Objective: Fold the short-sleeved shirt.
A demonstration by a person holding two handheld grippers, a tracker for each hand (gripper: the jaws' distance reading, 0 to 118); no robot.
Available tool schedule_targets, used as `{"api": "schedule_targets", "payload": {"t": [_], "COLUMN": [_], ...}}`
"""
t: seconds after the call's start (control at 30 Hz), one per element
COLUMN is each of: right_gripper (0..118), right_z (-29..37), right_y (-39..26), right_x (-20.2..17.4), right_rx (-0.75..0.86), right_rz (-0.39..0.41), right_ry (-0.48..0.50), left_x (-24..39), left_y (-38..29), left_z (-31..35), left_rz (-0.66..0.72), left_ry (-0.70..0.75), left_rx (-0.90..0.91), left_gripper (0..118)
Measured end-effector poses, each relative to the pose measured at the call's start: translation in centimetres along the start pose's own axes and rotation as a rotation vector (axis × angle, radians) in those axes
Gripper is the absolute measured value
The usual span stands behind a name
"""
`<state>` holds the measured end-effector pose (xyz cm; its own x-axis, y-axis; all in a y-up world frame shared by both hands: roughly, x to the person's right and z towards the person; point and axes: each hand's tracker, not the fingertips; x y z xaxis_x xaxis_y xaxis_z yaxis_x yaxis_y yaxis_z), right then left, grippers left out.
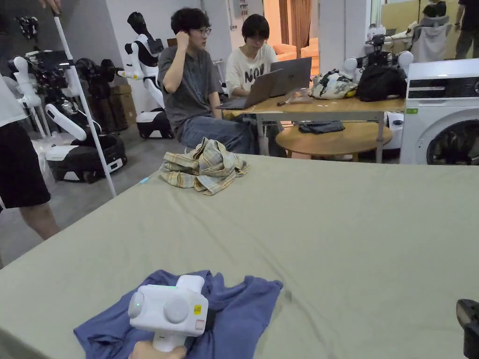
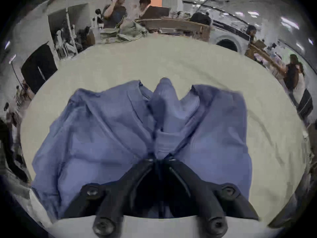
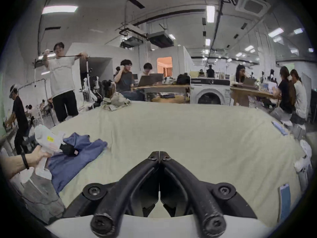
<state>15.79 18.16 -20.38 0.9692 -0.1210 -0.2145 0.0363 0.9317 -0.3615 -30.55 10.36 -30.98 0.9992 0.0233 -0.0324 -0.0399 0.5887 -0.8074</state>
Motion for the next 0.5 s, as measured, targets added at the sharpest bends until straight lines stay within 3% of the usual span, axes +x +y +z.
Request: {"api": "schedule_targets", "payload": {"t": [0.1, 0.17, 0.33, 0.4, 0.5], "right_gripper": [0, 0, 0, 0, 0], "right_z": [0.2, 0.6, 1.6, 2.1, 3.0], "right_y": [0.1, 0.4, 1.4, 1.8, 2.0], "right_x": [0.7, 1.1, 2.3, 2.8, 3.6], "right_rx": [-0.002, 0.006, 0.048, 0.06, 0.085], "right_rz": [-0.011, -0.003, -0.019, -0.034, -0.056], "right_ry": [0.008, 0.01, 0.01, 0.004, -0.012], "left_x": [-2.1, -2.5, -3.0, -2.5, 2.2], "left_y": [1.6, 3.1, 12.7, 17.6, 22.6], "left_z": [-0.5, 3.3, 14.5, 19.9, 26.7], "left_rz": [0.131, 0.172, 0.079, 0.082, -0.061], "left_ry": [-0.056, -0.101, 0.022, -0.019, 0.068], "left_rx": [-0.013, 0.093, 0.362, 0.49, 0.612], "left_gripper": [0, 0, 0, 0, 0]}}
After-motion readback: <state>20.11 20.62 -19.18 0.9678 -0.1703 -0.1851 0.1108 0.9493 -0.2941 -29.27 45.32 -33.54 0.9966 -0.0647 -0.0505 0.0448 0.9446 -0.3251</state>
